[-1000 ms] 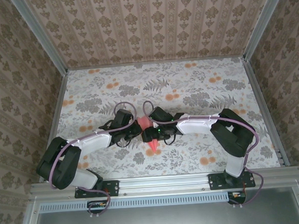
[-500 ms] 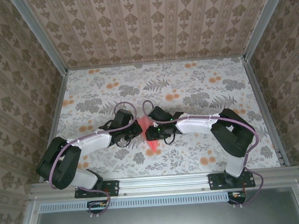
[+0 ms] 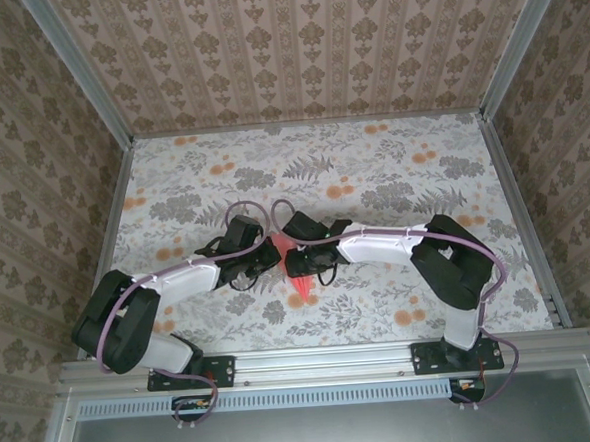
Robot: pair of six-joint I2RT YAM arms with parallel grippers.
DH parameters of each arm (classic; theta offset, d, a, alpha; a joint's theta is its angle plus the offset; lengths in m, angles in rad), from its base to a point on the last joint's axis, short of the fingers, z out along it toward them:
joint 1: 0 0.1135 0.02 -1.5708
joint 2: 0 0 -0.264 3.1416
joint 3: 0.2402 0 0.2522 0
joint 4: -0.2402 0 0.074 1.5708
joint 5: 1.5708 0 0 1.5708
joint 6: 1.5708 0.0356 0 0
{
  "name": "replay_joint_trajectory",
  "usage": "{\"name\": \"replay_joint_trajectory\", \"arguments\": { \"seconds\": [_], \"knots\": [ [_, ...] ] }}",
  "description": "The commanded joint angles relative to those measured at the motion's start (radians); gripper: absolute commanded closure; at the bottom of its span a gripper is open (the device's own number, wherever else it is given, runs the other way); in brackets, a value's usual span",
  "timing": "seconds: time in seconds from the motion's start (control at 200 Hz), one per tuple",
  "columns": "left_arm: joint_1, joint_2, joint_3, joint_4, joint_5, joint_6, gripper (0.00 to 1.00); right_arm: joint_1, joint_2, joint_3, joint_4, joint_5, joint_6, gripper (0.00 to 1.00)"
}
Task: Fold a paper plane with a square sheet of paper (pick it up from the middle)
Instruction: Move the paper plane to the center of the table.
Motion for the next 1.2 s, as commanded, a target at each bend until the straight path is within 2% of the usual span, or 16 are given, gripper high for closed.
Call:
{"name": "replay_joint_trajectory", "arguments": {
  "seconds": [0.0,0.155,0.235,0.475,0.645,0.775,0.93,1.015,1.195],
  "knots": [
    [0.004,-0.014,0.024,0.009,0.003,0.018,0.99,0.014,0.03,0.038,-0.079,0.062,0.012,0.63],
    [0.003,-0.02,0.028,-0.008,-0.008,0.016,0.93,0.023,0.053,0.056,-0.112,0.085,0.028,0.63],
    [0.004,-0.029,0.037,-0.038,-0.028,0.013,0.88,0.024,0.057,0.06,-0.118,0.088,0.036,0.68],
    [0.034,-0.098,0.053,-0.188,-0.112,0.019,0.64,0.024,-0.007,0.063,-0.158,0.166,0.07,0.87],
    [0.075,-0.149,0.028,-0.237,-0.133,0.01,0.46,0.023,-0.093,0.066,-0.239,0.267,0.068,0.91],
    [0.094,-0.18,0.013,-0.257,-0.147,0.018,0.39,0.012,-0.155,0.081,-0.296,0.333,0.045,0.93],
    [0.104,-0.196,0.017,-0.282,-0.161,0.04,0.33,-0.063,-0.176,0.081,-0.298,0.342,0.0,0.93],
    [0.106,-0.202,0.022,-0.29,-0.165,0.049,0.28,-0.121,-0.163,0.082,-0.257,0.302,-0.062,0.92],
    [0.107,-0.205,0.027,-0.293,-0.169,0.072,0.18,-0.255,-0.018,0.172,-0.252,0.18,-0.188,0.89]
  ]
}}
